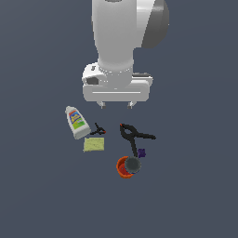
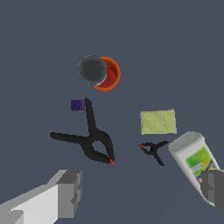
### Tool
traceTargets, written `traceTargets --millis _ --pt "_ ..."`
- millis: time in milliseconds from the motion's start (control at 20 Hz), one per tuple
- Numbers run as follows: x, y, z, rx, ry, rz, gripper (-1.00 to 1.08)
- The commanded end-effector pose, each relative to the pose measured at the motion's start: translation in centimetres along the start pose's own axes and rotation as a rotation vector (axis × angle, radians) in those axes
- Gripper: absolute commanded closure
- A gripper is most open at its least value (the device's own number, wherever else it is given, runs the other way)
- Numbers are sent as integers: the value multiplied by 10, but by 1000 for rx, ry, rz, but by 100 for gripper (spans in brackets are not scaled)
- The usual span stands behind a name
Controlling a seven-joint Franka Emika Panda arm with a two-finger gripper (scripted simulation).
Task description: Pick up a designated object from a clutter of objects.
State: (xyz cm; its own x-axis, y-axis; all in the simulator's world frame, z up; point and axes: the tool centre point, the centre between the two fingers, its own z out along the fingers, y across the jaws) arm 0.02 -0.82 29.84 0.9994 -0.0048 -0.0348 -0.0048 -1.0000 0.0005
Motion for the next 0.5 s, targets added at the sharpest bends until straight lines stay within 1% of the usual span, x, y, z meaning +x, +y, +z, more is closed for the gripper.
traceTargets --millis 0,150,450 --pt "0 0 0 0 0 0 -92" --pt "1 1 -3 -5 7 -3 -92" --pt "6 9 -16 -30 43 -18 -92"
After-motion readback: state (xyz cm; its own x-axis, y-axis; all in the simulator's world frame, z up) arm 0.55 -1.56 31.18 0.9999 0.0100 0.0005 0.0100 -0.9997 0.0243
